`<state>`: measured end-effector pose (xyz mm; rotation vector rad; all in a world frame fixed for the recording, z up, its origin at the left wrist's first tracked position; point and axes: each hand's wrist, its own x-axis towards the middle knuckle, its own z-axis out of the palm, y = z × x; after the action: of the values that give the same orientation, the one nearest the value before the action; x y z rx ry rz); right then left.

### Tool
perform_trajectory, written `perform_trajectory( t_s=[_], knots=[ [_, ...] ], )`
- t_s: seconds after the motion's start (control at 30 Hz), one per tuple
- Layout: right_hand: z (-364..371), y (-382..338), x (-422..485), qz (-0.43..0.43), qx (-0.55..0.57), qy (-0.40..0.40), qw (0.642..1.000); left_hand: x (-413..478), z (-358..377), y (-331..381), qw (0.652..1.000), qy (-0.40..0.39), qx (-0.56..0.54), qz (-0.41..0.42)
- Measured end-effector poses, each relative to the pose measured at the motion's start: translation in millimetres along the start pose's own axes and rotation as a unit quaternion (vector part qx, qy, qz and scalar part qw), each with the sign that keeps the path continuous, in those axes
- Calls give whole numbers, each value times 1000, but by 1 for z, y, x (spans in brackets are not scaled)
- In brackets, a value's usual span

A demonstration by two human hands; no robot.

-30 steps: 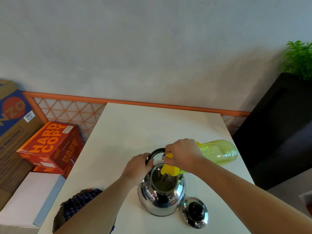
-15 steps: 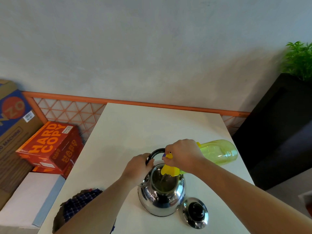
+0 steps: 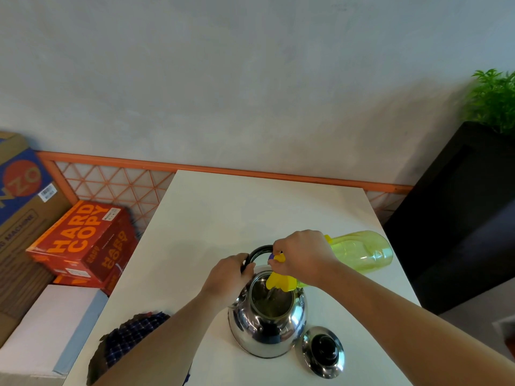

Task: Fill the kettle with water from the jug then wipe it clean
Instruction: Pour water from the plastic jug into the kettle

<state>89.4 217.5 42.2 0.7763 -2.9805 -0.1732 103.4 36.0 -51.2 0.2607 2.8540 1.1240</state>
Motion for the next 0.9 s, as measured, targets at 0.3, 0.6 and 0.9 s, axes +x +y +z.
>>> perform_trajectory(
  t_s=[0.3,0.6,0.9],
  knots=[
    [0,0,0,3,5,-2,1000,0,-1,2,1000,-5,2,-3],
    [0,0,0,2,7,-3,1000,-1,-1,2,1000,-4,2,-4],
    [-1,-1,0,7,5,-14,1000,-1,-1,3,1000,-4,7,-2]
  ],
)
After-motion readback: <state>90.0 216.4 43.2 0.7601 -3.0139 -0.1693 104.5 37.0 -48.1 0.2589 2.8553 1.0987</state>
